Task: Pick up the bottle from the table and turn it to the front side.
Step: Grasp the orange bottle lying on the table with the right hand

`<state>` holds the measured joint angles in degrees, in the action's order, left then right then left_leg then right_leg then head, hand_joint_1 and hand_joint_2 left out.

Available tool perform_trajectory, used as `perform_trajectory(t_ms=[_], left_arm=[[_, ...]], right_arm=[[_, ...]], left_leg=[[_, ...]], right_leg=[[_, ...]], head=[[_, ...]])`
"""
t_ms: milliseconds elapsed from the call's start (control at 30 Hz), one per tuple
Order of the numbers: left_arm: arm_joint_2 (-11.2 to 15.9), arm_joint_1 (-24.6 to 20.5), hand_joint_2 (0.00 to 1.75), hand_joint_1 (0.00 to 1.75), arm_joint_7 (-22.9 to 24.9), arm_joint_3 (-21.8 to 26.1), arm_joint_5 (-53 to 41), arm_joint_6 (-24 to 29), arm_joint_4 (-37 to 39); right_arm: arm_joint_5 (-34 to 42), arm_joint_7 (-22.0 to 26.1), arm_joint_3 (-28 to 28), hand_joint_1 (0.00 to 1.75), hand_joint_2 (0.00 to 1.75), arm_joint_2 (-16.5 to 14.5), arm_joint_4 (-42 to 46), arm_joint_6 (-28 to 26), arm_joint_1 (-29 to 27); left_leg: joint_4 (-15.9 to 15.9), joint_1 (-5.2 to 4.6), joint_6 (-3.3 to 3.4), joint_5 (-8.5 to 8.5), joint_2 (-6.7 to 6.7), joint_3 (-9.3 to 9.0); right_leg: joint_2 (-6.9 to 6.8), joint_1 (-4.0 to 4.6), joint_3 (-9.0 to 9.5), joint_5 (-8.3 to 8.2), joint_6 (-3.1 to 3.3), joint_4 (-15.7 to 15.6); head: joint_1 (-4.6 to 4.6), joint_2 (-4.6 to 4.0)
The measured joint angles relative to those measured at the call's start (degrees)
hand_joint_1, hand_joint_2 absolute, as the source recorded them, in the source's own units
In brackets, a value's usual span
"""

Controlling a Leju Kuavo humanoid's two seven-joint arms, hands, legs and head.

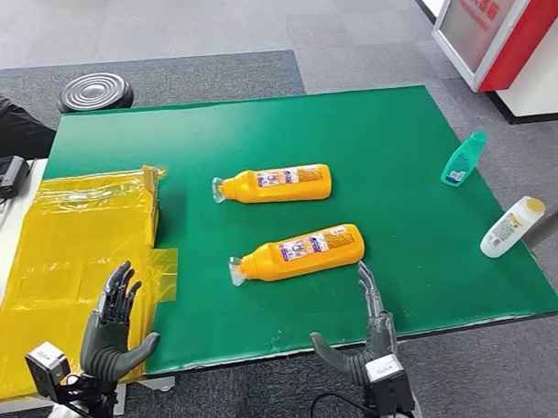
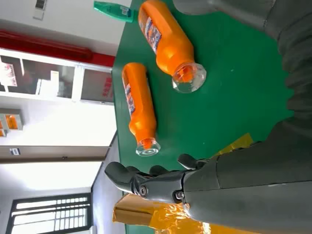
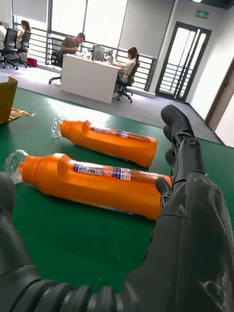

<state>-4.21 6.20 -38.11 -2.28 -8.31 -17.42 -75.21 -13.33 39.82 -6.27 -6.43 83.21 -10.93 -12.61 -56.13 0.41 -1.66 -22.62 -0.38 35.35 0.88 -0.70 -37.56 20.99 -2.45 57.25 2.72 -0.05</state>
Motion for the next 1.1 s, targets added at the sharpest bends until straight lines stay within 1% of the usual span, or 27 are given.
perform_trajectory(t_ms=[133,233,367,500,600,733,867,967,1100], left_arm=[[0.15,0.24,1.75,0.0,-0.03,-0.1,0.31,0.14,-0.03],[1.19,2.46,1.75,0.0,-0.03,1.04,1.48,0.5,-1.25],[2.9,6.33,1.75,0.0,-0.04,5.15,3.16,-1.68,-4.1],[3.75,8.49,1.75,0.0,-0.04,9.63,4.13,-4.77,-5.79],[3.97,9.26,1.75,0.0,-0.03,11.67,4.32,-5.71,-6.37],[4.07,9.64,1.75,0.0,-0.05,13.09,4.29,-6.62,-6.65],[3.77,9.57,1.75,0.0,-0.05,14.75,4.08,-9.53,-6.64],[3.31,9.24,1.75,0.0,-0.04,15.55,3.65,-11.36,-6.64],[2.88,8.16,1.75,0.0,-0.04,15.58,3.33,-11.94,-6.45]], right_arm=[[-0.48,-0.05,-0.07,0.0,1.75,-0.06,0.06,0.13,0.01],[-2.37,-0.43,-1.57,0.0,1.75,-0.5,-0.59,-0.05,0.97],[-3.68,-0.99,-5.93,0.0,1.75,-1.46,-4.23,-1.95,4.82],[-3.14,-0.83,-9.32,0.0,1.75,-2.03,-7.79,-3.03,8.05],[-2.92,-0.76,-10.87,0.0,1.75,-2.37,-9.49,-3.21,9.19],[-2.52,-0.87,-11.87,0.0,1.75,-2.54,-10.5,-3.44,9.83],[-1.38,-1.54,-12.44,0.0,1.75,-2.43,-10.98,-3.54,10.05],[-2.41,-3.56,-12.66,0.0,1.75,-1.83,-10.45,-3.64,9.91],[-7.62,-9.46,-13.05,0.0,1.75,0.01,-6.81,-3.1,9.7]], left_leg=[[0.0,0.0,-0.01,-0.01,0.0,0.03],[0.01,0.03,-0.09,-0.05,0.06,0.02],[0.01,0.08,-0.1,0.01,0.13,-0.03],[0.01,0.11,-0.07,0.05,0.1,-0.01],[0.01,0.1,-0.04,0.06,0.09,-0.01],[0.01,0.09,-0.02,0.05,0.06,-0.01],[0.0,0.08,-0.03,0.05,0.03,-0.02],[0.0,0.08,-0.03,0.05,0.03,-0.02],[0.0,0.07,-0.03,0.05,0.03,-0.02]], right_leg=[[0.0,0.0,0.03,0.0,0.0,0.01],[0.07,0.03,0.04,0.0,0.05,0.02],[0.08,0.08,-0.03,0.01,0.09,0.02],[0.01,0.12,0.0,0.02,0.11,0.03],[0.01,0.09,0.03,0.01,0.09,0.02],[0.0,0.06,0.05,-0.01,0.07,0.02],[0.0,0.06,0.03,-0.01,0.07,0.02],[0.0,0.06,0.02,-0.01,0.07,0.01],[0.0,0.05,0.03,-0.03,0.08,0.01]], head=[[0.01,0.0],[0.0,0.01],[-0.01,0.0],[-0.01,0.01],[0.01,0.0],[-0.01,0.0],[-0.01,0.0],[-0.02,0.0],[-0.02,0.0]])
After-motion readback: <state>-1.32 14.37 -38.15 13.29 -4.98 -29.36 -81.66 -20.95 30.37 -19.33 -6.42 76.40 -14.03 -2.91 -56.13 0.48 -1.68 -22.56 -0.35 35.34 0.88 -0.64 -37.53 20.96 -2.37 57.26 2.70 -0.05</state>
